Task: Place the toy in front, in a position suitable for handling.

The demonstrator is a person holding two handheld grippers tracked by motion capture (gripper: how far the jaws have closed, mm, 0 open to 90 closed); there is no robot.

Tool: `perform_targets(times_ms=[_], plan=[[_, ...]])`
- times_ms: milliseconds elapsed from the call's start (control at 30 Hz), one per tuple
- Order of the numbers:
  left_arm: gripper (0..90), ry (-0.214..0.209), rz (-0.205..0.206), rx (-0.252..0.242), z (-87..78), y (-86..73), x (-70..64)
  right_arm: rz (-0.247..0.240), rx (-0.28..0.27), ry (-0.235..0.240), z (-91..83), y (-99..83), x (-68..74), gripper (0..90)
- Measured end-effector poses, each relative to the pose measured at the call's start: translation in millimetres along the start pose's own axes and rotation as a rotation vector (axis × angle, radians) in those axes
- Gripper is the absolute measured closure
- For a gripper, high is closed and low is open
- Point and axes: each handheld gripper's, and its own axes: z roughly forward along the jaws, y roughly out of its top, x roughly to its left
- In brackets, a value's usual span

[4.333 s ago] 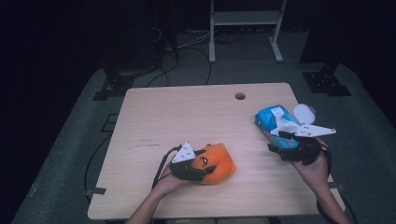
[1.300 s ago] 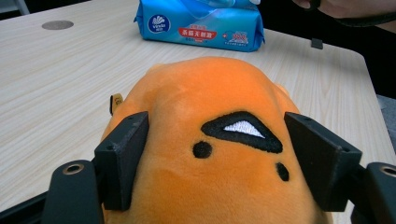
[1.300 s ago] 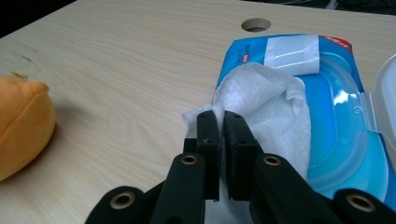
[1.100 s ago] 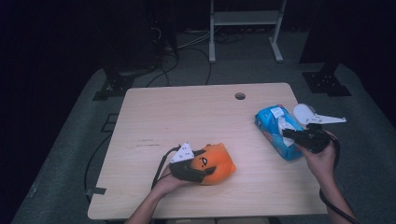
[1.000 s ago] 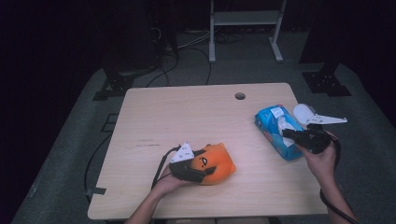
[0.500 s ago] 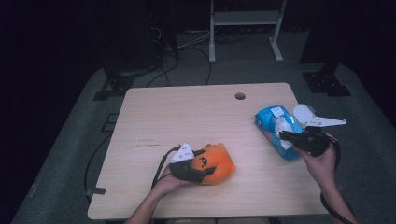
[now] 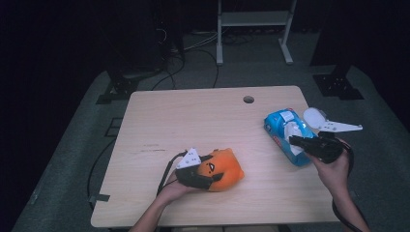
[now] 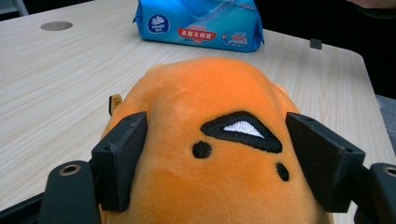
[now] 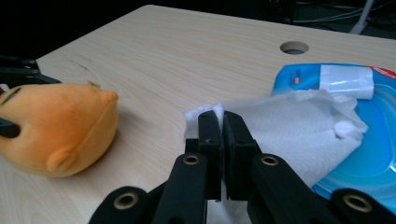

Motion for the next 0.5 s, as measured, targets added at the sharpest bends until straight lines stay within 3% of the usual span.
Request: perform_targets(times_ms=[300,367,500], plan=[[23.1,0.001,0.002,0.001,0.1,0.1,-0.2,-0.018,-0.019,0.029,-3.9,4.1,12.7,86.7],[23.0,0.001,0.002,0.000,0.2,0.1,-0.3,-0.012,-0.034,0.066,-4.8,5.5,16.1,86.7],[22.9,0.000,0.002,0.001,0.1,0.1,-0.5,-0.041,-0.030,0.088,-5.5,10.8,29.1,86.7]])
